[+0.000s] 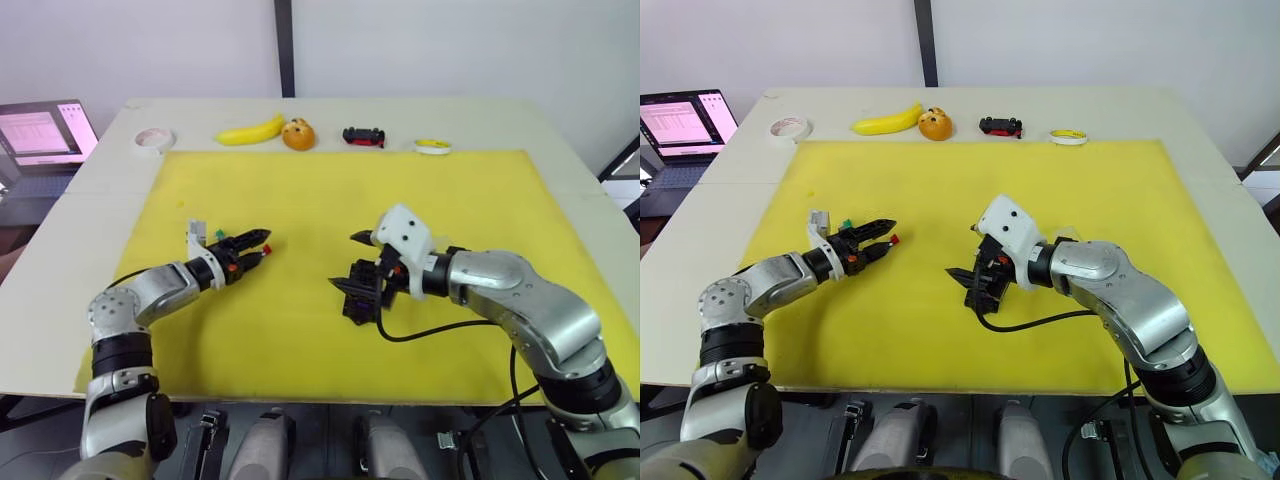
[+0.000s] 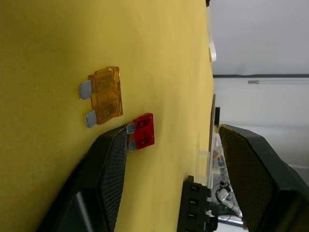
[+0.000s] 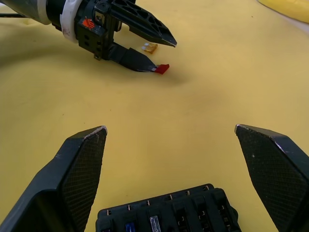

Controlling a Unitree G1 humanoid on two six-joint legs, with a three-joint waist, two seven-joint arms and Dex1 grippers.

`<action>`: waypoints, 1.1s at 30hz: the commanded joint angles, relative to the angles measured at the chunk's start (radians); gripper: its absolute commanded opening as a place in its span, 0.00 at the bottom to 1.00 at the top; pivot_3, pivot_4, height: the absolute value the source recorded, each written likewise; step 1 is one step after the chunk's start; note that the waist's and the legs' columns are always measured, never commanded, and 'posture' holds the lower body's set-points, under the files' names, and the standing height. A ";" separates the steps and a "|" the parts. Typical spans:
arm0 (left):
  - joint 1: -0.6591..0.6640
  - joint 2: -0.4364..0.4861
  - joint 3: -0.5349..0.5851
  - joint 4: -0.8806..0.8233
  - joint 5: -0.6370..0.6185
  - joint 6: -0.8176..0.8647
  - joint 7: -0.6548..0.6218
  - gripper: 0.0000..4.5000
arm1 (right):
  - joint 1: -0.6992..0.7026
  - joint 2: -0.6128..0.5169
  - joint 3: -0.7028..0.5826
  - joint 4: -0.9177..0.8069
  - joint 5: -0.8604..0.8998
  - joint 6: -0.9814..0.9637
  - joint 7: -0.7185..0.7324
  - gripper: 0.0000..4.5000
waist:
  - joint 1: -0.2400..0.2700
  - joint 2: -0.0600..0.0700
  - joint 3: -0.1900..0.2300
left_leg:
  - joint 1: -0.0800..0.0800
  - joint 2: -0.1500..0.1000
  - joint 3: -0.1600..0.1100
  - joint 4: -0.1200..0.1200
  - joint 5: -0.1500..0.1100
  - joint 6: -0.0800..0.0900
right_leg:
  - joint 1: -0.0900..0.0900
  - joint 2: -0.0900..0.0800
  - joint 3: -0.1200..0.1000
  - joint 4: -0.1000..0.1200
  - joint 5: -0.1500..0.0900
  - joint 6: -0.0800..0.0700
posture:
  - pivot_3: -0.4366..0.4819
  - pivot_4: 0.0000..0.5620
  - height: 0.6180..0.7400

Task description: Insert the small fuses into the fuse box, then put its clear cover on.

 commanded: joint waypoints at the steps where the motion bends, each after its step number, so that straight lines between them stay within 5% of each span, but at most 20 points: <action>1: 0.006 -0.025 -0.019 0.037 0.043 0.026 -0.002 0.70 | -0.002 -0.011 -0.031 -0.039 0.003 -0.010 0.005 1.00 | 0.000 0.000 0.000 | 0.000 0.000 0.000 0.000 0.000 0.000 | 0.000 0.000 0.000 0.000 0.000 0.000 | 0.48 0.27 1.00; 6: 0.000 -0.038 -0.014 0.027 0.064 0.037 -0.005 0.70 | -0.003 -0.013 -0.034 -0.039 0.001 -0.011 0.006 1.00 | 0.001 0.000 0.000 | 0.000 0.000 0.000 0.000 0.000 0.000 | 0.000 0.000 0.000 0.000 0.000 0.000 | 0.48 0.27 1.00; 10: 0.003 -0.044 -0.014 0.021 0.092 0.052 -0.016 0.40 | -0.001 -0.011 -0.038 -0.043 0.006 -0.004 0.004 1.00 | 0.000 0.000 0.000 | 0.000 0.000 0.000 0.000 0.000 0.000 | 0.000 0.000 0.000 0.000 0.000 0.000 | 0.48 0.27 1.00; 33: 0.003 -0.060 0.025 0.038 0.192 0.081 -0.082 0.40 | 0.000 -0.013 -0.039 -0.042 0.009 0.007 0.009 1.00 | 0.000 0.000 0.000 | 0.000 0.000 0.000 -0.001 0.000 0.000 | 0.000 0.000 0.000 -0.001 0.000 0.000 | 0.48 0.27 1.00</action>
